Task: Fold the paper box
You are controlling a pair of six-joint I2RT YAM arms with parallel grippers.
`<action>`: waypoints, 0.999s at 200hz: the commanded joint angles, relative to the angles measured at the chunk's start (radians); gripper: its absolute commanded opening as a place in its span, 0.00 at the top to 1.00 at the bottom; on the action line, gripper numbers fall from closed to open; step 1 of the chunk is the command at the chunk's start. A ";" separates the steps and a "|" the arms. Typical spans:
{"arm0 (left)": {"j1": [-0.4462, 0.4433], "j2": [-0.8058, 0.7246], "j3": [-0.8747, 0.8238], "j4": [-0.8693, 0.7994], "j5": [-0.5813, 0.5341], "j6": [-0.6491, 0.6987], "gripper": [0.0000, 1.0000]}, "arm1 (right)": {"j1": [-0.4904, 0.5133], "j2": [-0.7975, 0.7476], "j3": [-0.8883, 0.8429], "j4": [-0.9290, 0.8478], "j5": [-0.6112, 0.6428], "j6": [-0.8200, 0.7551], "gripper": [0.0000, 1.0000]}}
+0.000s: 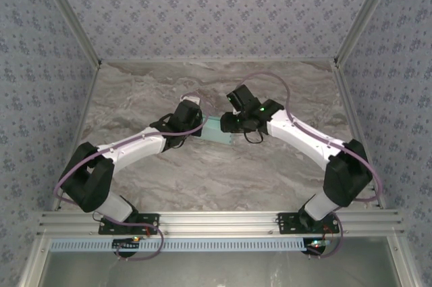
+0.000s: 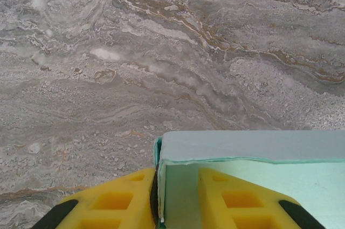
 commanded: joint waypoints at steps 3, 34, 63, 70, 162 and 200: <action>-0.011 0.031 -0.024 -0.024 0.026 -0.006 0.75 | -0.022 -0.059 -0.037 -0.012 -0.075 -0.165 0.53; -0.011 0.017 -0.029 -0.018 0.039 -0.002 0.73 | -0.041 -0.127 -0.077 0.055 -0.071 -0.425 0.43; -0.010 -0.016 -0.034 -0.004 0.066 0.002 0.56 | -0.040 -0.135 -0.142 0.162 -0.064 -0.847 0.31; -0.010 -0.028 -0.036 -0.003 0.073 0.001 0.51 | -0.043 -0.132 -0.149 0.167 -0.080 -0.935 0.30; 0.005 -0.223 -0.063 -0.072 0.109 -0.015 0.31 | -0.053 -0.059 -0.219 0.325 -0.206 -1.433 0.25; 0.157 -0.265 0.010 -0.242 0.219 -0.196 0.20 | -0.023 -0.013 -0.250 0.403 -0.132 -1.486 0.27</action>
